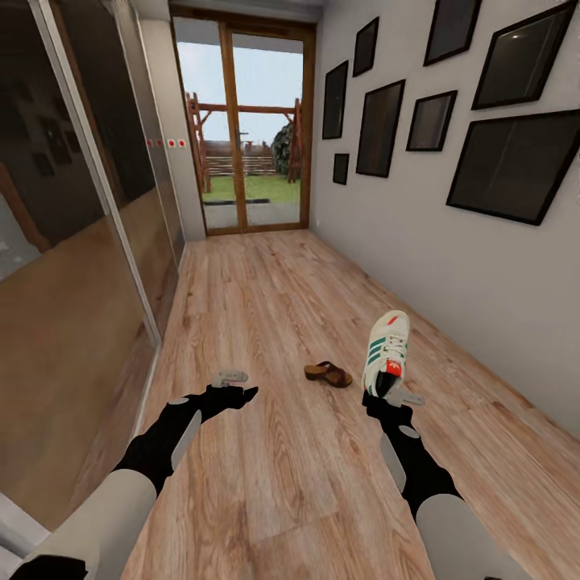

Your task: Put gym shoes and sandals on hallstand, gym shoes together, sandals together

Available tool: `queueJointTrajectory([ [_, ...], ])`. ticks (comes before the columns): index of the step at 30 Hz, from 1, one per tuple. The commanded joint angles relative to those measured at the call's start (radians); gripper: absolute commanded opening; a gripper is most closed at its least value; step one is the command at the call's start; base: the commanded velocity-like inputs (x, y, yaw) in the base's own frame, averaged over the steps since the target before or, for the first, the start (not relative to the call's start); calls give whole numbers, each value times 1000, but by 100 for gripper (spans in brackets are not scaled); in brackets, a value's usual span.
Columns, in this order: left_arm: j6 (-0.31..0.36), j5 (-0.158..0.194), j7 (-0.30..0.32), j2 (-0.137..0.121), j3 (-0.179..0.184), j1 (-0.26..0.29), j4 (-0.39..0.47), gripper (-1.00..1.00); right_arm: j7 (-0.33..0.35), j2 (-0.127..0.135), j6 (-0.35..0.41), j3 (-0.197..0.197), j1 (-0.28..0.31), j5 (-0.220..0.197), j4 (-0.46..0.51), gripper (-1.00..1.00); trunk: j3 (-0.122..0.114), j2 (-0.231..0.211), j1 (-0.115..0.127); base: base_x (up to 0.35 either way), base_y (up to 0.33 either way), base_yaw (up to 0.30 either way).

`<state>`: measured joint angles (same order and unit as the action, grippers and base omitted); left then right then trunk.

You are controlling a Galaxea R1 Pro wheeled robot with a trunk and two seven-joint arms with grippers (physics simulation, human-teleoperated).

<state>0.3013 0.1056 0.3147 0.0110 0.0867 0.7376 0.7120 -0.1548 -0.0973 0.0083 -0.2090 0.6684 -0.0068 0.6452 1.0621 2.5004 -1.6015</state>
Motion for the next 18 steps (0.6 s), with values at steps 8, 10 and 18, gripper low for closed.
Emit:
queueJointTrajectory([
  [8,9,10,0,0,1,0,1,100,-2,-1,1,-3,0,-1,1,-100,-12,0,0,0,0,0],
  [10,9,10,0,0,1,0,1,100,-2,-1,1,-3,0,-1,1,-100,-16,0,0,21,0,0],
  [18,9,10,0,0,1,0,1,100,-2,-1,1,-3,0,-1,1,-100,-22,0,0,239,0,0],
])
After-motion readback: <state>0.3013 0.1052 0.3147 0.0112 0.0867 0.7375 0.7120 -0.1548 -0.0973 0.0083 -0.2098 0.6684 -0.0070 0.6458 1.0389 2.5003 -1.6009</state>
